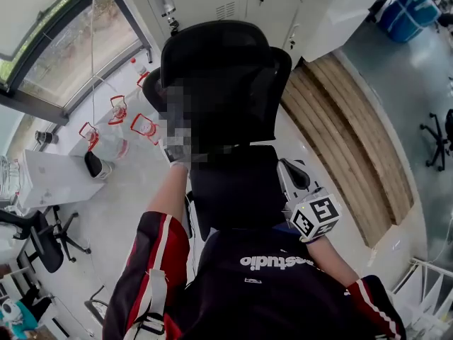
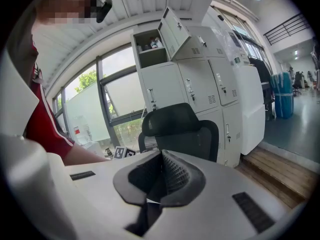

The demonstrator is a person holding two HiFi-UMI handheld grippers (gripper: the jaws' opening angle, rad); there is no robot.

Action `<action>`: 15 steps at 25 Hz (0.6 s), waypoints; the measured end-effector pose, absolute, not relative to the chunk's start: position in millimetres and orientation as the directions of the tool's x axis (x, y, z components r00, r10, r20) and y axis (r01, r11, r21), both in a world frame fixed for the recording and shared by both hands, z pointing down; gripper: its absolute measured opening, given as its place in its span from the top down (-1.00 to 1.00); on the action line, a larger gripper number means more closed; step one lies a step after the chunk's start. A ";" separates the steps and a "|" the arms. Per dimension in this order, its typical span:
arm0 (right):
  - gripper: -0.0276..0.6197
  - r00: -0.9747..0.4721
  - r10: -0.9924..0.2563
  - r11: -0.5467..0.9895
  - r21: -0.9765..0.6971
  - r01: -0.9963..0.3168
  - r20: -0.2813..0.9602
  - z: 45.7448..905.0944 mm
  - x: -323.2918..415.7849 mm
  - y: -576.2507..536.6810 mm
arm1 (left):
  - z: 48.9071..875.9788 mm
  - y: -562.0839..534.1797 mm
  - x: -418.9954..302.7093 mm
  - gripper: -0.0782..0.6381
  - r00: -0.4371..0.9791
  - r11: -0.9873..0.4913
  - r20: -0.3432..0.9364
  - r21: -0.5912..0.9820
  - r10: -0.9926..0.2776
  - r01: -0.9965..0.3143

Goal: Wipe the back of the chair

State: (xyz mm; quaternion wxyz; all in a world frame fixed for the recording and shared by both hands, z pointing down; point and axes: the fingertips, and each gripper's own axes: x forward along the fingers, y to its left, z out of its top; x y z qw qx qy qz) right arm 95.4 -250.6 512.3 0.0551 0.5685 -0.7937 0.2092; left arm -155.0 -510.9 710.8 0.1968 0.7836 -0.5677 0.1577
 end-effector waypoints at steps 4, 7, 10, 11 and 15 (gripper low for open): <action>0.87 -0.338 -0.882 0.255 -0.269 -0.929 0.330 512.5 117.9 -247.0 | 714.4 -507.2 -116.4 0.61 0.335 -0.302 0.471 0.146 -0.816 -0.942; 0.87 -0.328 -0.883 0.246 -0.263 -0.933 0.337 511.5 137.9 -241.4 | 714.9 -504.6 -85.9 0.61 0.355 -0.316 0.466 0.163 -0.810 -0.935; 0.87 -0.316 -0.883 0.235 -0.257 -0.937 0.346 512.7 161.4 -233.9 | 715.0 -501.1 -52.1 0.61 0.375 -0.329 0.457 0.180 -0.807 -0.927; 0.87 -0.312 -0.883 0.230 -0.256 -0.939 0.350 513.5 170.1 -231.5 | 715.9 -499.6 -40.1 0.61 0.381 -0.334 0.456 0.184 -0.804 -0.924; 0.87 -0.296 -0.885 0.213 -0.252 -0.944 0.359 517.4 206.7 -226.1 | 719.7 -497.6 7.2 0.61 0.403 -0.352 0.449 0.197 -0.797 -0.915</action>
